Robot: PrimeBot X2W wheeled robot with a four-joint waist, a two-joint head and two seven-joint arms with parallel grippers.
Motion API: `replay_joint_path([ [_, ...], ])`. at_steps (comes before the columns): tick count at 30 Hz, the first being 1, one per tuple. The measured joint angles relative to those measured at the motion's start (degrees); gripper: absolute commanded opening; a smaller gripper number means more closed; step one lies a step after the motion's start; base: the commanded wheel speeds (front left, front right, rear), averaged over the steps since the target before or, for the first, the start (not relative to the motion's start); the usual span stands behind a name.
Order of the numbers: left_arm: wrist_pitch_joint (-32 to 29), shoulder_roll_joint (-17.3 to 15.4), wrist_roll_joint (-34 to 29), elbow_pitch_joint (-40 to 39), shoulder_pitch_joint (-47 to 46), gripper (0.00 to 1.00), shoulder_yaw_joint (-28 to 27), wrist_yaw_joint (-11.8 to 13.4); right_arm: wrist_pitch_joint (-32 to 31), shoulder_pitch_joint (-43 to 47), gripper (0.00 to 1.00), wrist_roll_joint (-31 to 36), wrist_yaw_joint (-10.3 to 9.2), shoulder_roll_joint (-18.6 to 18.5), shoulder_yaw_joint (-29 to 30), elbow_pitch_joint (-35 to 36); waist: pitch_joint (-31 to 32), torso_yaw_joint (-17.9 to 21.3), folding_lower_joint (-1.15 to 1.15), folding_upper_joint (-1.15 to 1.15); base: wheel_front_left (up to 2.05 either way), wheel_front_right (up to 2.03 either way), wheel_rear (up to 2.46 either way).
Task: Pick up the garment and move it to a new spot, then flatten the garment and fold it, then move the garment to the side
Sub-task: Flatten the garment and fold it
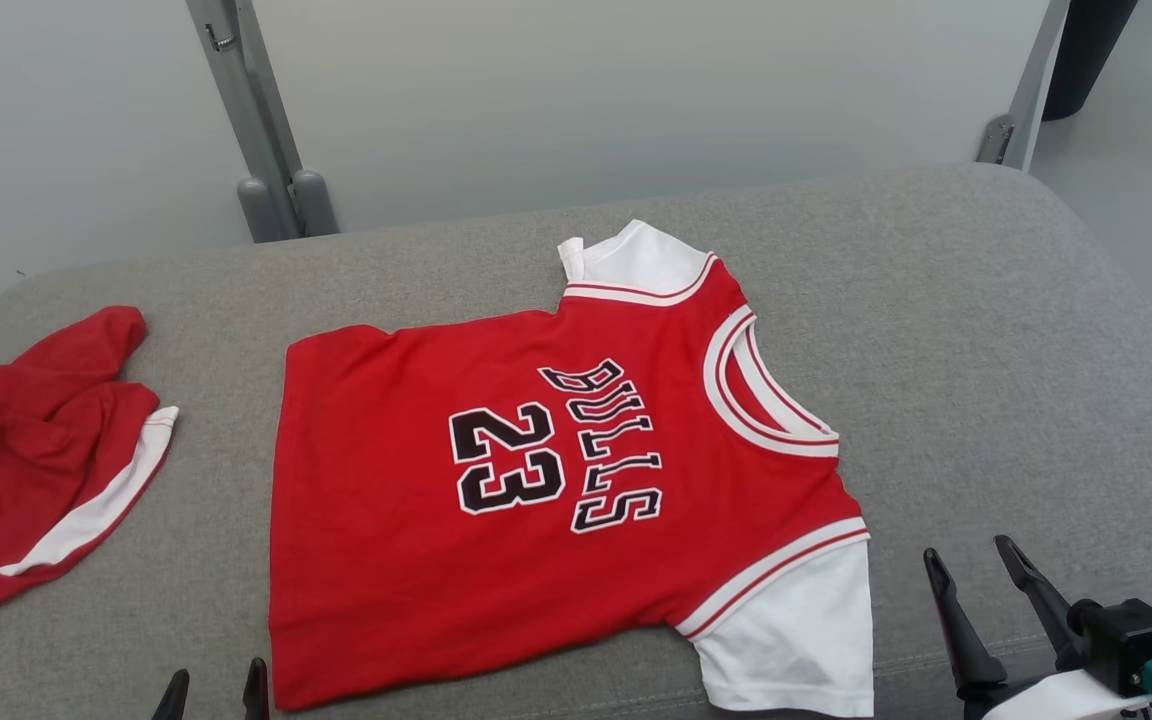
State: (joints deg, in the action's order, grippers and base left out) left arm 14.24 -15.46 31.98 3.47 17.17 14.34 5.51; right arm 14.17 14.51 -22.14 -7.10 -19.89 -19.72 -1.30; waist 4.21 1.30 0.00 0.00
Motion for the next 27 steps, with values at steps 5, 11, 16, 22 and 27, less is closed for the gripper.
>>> replay_joint_path([
  [5, 0.0, 0.34, -0.02, -0.3, 0.75, 1.0, -0.34, 0.01, 0.01, 0.08, 1.0, -1.01, 1.59, 0.33, -0.51, 1.0, -0.14, 0.07, 0.0, 0.0, 0.0, 0.0, 0.0],
  [11, 0.0, 0.62, -0.51, -0.54, 1.33, 1.0, -0.62, 0.01, 0.01, 0.09, 1.0, -1.89, 4.25, -0.42, -0.64, 1.65, -0.43, 0.28, 0.0, 0.0, 0.0, 0.0, 0.0],
  [16, 0.0, 0.98, -0.56, -0.59, 1.43, 1.0, -0.94, 0.01, 0.01, 0.2, 1.0, -1.88, 4.58, -1.09, 0.57, 1.01, -0.67, 0.49, 0.0, 0.0, 0.0, 0.0, 0.0],
  [22, 0.0, 1.59, -0.56, -0.59, 1.59, 1.0, -1.23, 0.0, 0.01, 0.4, 1.0, -1.87, 5.08, -1.11, 0.9, 0.53, -0.84, 0.8, 0.0, 0.0, 0.0, 0.0, 0.0],
  [27, 0.0, 1.69, -0.56, -0.52, 1.63, 1.0, -1.31, -0.01, 0.01, 0.54, 1.0, -1.57, 5.57, -0.89, 0.91, 0.34, -0.95, 1.1, 0.0, 0.0, 0.0, 0.0, 0.0],
])
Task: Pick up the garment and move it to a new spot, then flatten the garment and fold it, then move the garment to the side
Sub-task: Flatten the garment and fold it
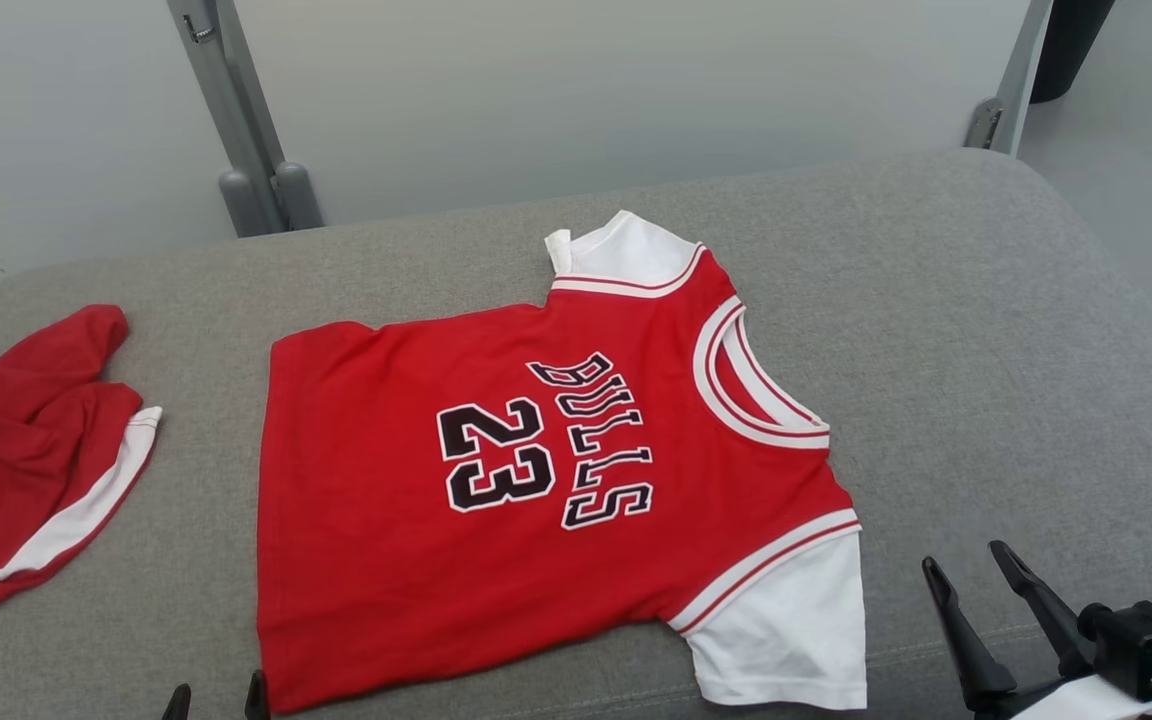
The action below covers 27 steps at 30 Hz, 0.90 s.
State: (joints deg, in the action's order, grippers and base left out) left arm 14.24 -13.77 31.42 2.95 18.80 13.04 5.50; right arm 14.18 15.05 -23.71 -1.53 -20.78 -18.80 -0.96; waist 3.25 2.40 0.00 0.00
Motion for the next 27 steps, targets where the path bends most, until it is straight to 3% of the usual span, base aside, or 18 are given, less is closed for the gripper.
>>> replay_joint_path([
  [7, 0.0, 0.27, 0.0, 0.4, -0.01, 1.0, 0.26, -0.03, 0.0, 1.71, 1.0, 0.0, 0.12, 0.32, -0.34, -2.03, -1.03, 0.1, 0.0, 0.0, 0.0, 0.0, 0.0],
  [17, -0.16, 0.6, 0.0, 2.46, -2.87, 1.0, 0.75, -0.79, 0.0, 1.66, 1.0, 0.0, 1.71, 2.34, -3.19, -7.67, -4.67, -0.35, 0.0, 0.0, 0.0, 0.0, 0.0],
  [27, -1.19, 0.69, 0.01, 5.88, -9.17, 1.0, 0.91, -1.97, -0.02, -5.25, 1.0, 0.1, 3.22, 4.53, -4.49, -14.39, -9.32, -0.71, 0.0, 0.0, 0.0, 0.0, 0.0],
])
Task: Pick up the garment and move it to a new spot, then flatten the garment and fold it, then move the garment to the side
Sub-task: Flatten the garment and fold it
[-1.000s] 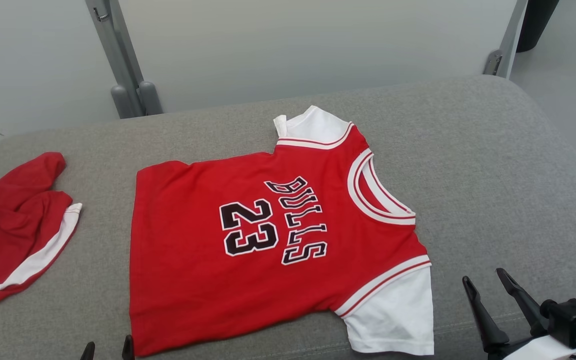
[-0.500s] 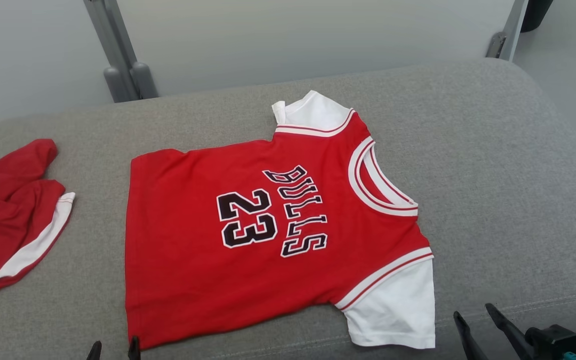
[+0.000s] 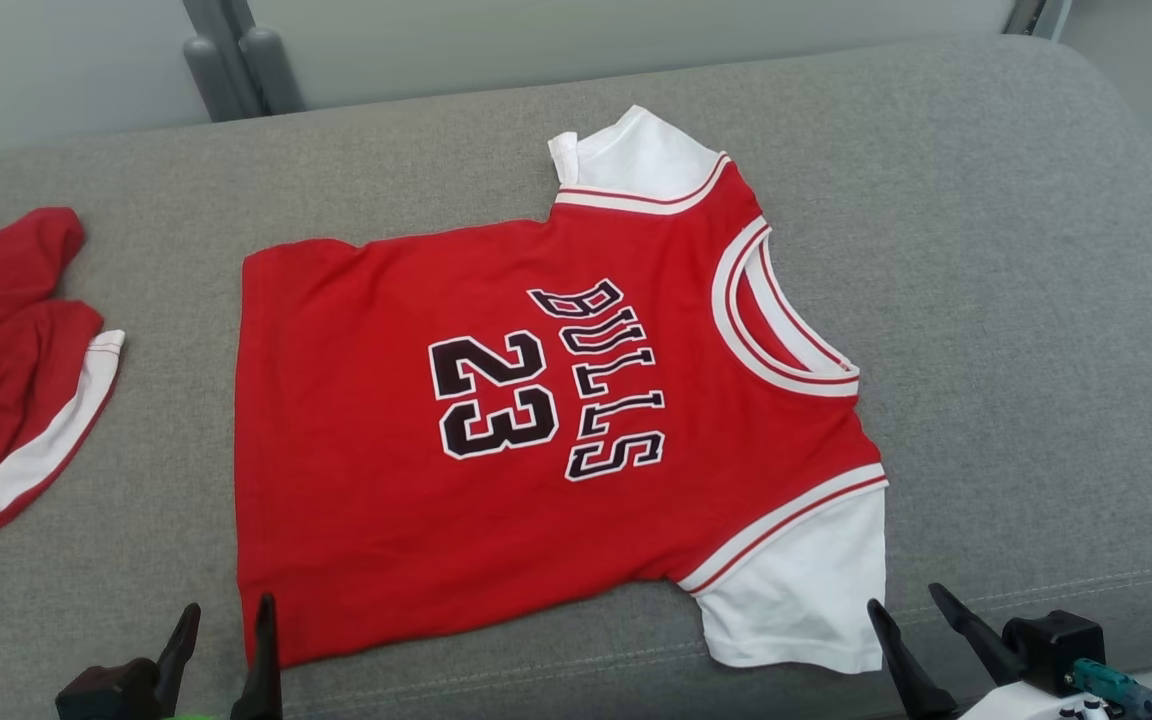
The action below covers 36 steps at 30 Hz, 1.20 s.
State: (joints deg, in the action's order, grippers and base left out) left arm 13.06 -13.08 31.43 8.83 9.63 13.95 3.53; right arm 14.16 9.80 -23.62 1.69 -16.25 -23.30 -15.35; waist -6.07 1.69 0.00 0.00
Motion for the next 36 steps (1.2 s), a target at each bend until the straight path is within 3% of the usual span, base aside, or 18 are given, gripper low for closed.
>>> replay_joint_path([
  [14, -0.38, 1.19, 0.66, 5.63, -2.61, 1.0, 0.13, -1.08, 0.0, -2.22, 1.0, -0.67, 1.32, 3.6, -0.66, -10.4, -1.79, -0.16, 0.0, 0.0, 0.0, 0.0, 0.0],
  [36, -0.31, 1.35, 0.66, 9.0, -4.45, 1.0, 0.2, -2.03, 0.01, -5.87, 1.0, -3.69, 3.53, 7.6, -0.51, -21.12, -0.55, 0.36, 0.0, 0.0, 0.0, 0.0, 0.0],
])
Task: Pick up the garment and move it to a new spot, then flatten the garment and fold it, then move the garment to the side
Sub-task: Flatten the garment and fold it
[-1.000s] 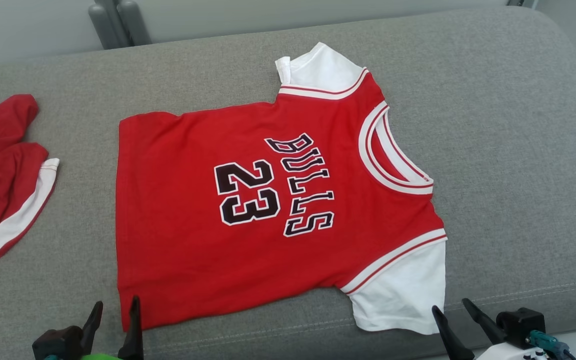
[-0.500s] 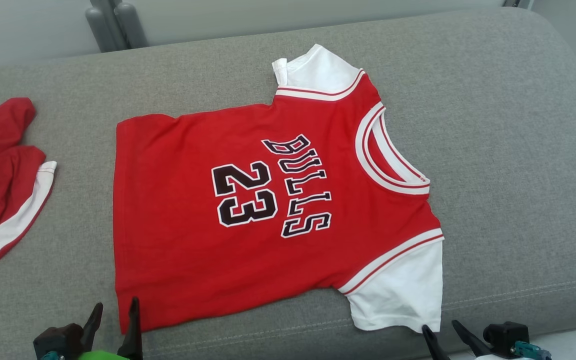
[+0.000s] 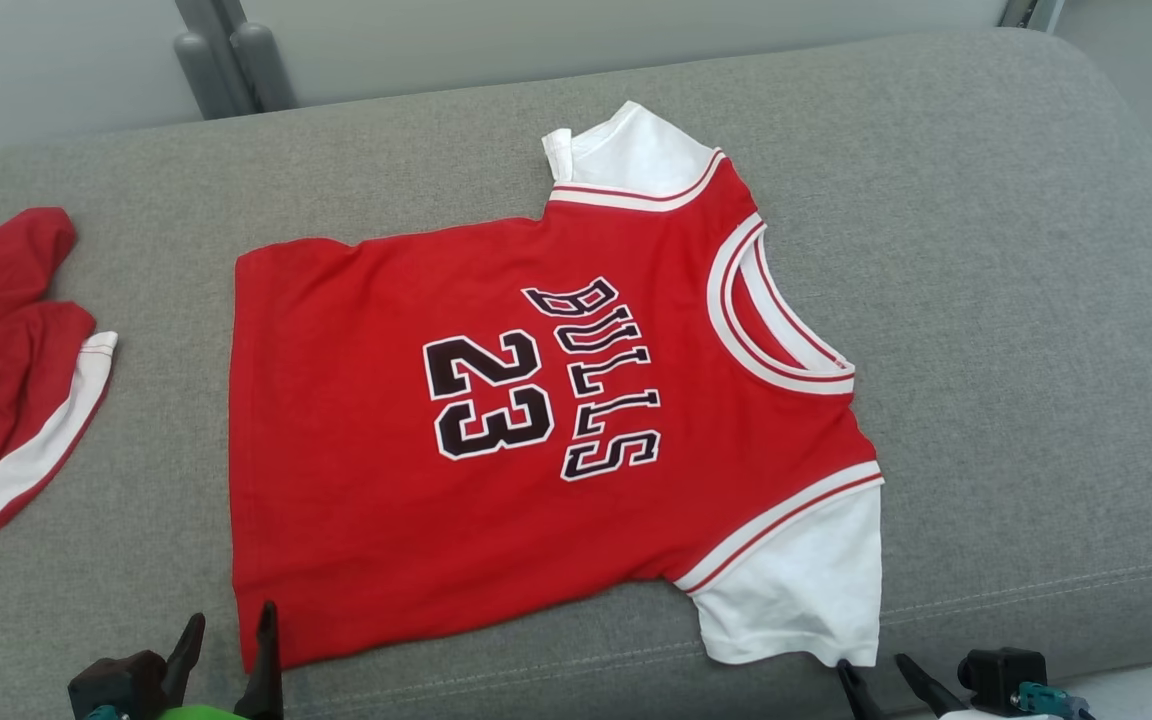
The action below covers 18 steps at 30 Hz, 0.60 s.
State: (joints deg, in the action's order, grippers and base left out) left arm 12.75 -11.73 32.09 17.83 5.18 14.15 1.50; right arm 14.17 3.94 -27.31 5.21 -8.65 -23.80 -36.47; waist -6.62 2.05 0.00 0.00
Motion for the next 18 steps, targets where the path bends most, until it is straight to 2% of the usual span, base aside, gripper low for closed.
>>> replay_joint_path([
  [16, 0.43, 0.11, 0.0, 0.48, -0.95, 1.0, 0.05, -0.43, 0.0, -3.62, 1.0, -1.02, 1.01, 1.46, 0.92, -4.25, -0.28, 0.14, 0.0, 0.0, 0.0, 0.0, 0.0],
  [18, 0.43, 0.11, 0.0, 0.57, -1.15, 1.0, 0.05, -0.46, 0.0, -3.78, 0.91, -1.12, 1.31, 1.56, 1.03, -4.86, -0.35, 0.13, 0.0, 0.0, 0.0, 0.0, 0.0],
])
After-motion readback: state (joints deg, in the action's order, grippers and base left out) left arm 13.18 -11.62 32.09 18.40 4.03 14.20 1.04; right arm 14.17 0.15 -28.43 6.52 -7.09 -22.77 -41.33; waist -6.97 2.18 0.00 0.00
